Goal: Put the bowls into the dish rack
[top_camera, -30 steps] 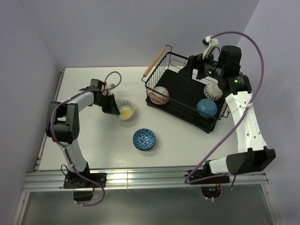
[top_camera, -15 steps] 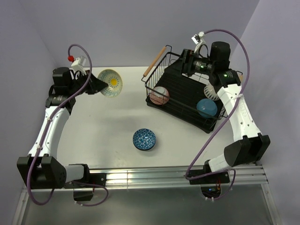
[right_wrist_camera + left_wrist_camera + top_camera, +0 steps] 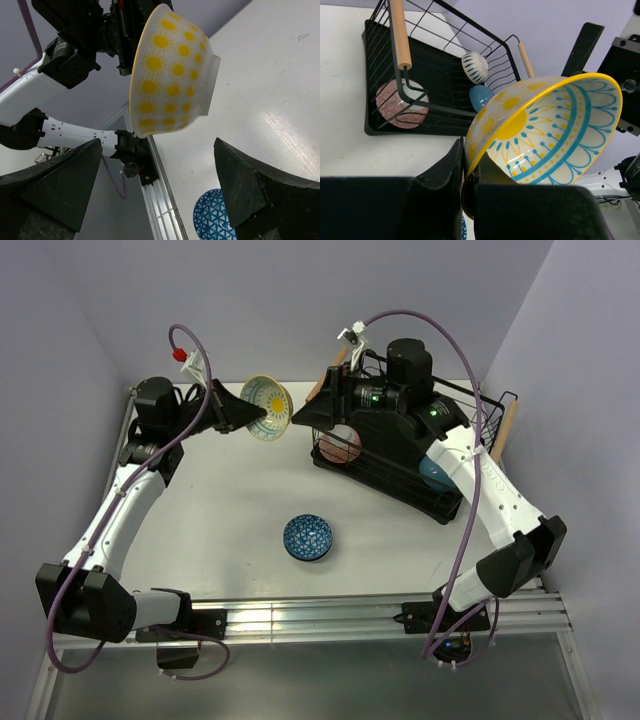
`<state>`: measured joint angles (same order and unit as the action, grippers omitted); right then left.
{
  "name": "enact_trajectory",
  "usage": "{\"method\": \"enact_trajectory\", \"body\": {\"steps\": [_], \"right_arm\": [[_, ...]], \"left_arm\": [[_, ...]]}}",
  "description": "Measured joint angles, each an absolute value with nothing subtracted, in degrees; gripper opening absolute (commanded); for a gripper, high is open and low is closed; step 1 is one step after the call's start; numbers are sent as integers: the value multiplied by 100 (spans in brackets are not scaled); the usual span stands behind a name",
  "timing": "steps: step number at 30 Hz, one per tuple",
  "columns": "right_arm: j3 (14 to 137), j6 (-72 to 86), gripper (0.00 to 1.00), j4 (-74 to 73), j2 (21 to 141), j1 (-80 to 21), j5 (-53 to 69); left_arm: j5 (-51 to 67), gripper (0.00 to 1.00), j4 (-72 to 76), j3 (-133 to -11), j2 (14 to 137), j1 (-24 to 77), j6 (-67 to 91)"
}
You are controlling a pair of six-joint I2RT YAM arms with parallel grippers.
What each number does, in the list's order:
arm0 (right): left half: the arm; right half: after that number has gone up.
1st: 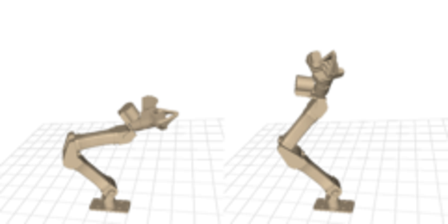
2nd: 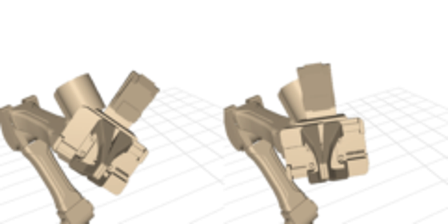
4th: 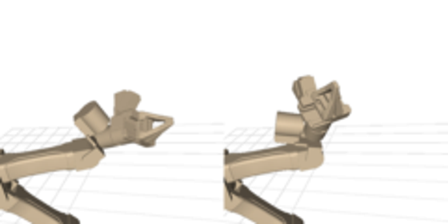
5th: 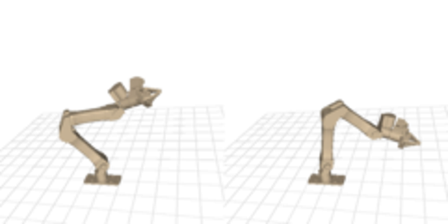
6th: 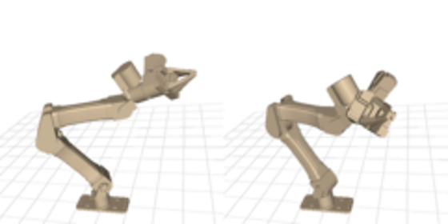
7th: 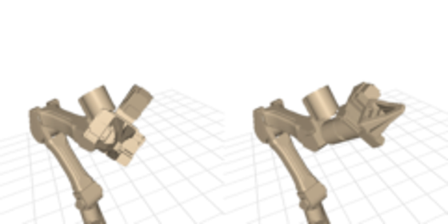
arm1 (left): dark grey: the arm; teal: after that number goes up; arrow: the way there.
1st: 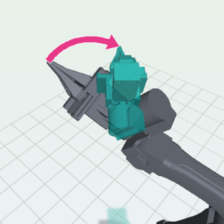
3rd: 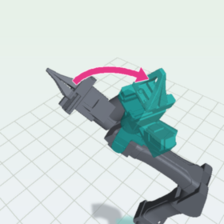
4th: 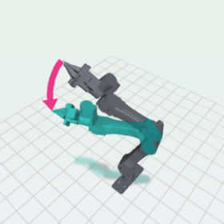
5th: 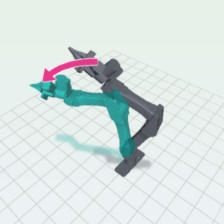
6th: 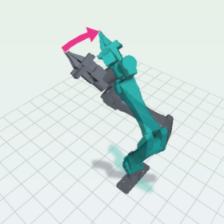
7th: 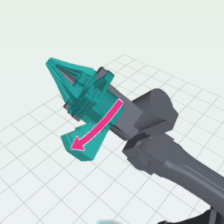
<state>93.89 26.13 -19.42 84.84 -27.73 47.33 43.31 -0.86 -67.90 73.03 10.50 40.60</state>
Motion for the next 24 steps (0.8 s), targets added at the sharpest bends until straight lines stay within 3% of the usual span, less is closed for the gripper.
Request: {"method": "enact_trajectory", "body": {"steps": [24], "right_arm": [[9323, 3041, 97, -1151, 8823, -3061, 4637]], "left_arm": [[4748, 0, 1022, -6674, 7529, 1321, 5072]]}}
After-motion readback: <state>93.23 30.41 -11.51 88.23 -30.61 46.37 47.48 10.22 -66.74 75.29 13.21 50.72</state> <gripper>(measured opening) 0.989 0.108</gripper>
